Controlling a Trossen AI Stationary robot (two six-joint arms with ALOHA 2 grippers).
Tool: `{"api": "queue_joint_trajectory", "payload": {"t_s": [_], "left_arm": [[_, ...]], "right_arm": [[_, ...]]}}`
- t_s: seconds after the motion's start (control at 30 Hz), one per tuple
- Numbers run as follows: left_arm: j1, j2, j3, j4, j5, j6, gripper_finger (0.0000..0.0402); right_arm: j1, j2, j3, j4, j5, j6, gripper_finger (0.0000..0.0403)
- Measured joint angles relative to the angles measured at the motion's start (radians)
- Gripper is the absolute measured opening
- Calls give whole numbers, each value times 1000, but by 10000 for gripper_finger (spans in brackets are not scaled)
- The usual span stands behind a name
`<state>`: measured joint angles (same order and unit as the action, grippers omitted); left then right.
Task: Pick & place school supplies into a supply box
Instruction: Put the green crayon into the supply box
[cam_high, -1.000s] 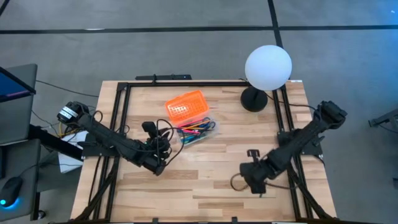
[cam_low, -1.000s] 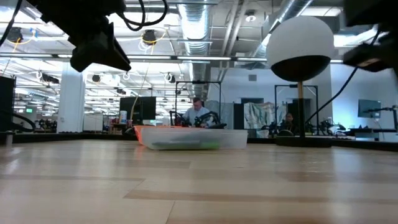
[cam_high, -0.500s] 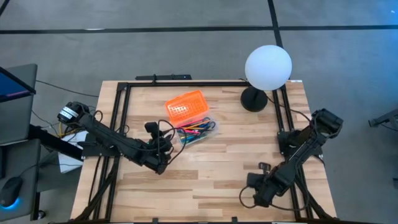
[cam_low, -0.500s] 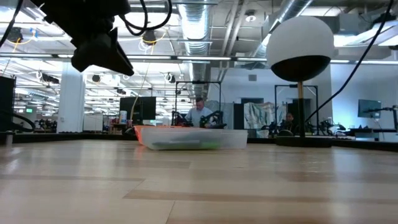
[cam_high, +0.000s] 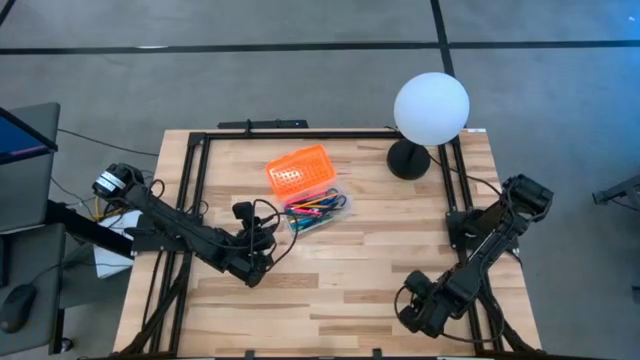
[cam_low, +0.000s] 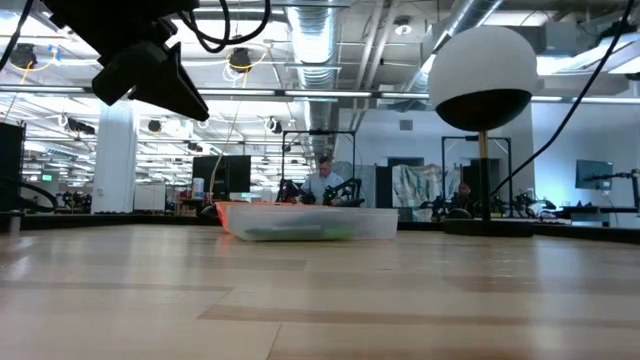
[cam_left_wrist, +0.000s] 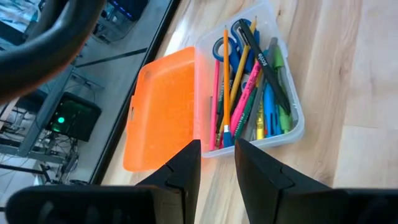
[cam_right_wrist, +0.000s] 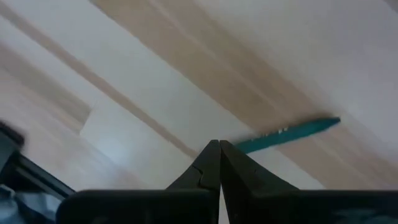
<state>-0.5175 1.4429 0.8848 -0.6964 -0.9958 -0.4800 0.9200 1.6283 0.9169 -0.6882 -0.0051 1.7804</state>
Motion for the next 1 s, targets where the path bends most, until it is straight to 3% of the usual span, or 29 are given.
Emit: {"api": "queue_joint_trajectory", "payload": {"t_s": [0.37,0.53,1.0], "left_arm": [[-4,0,0,0,0,-5,93],[-4,-1,0,0,0,-6,93],[-4,-1,0,8,-2,-4,93]], "right_arm": [[39,0,0,-60,-23,216,0],[67,2,0,-66,-7,237,8],[53,29,-1,-99,14,266,139]]}}
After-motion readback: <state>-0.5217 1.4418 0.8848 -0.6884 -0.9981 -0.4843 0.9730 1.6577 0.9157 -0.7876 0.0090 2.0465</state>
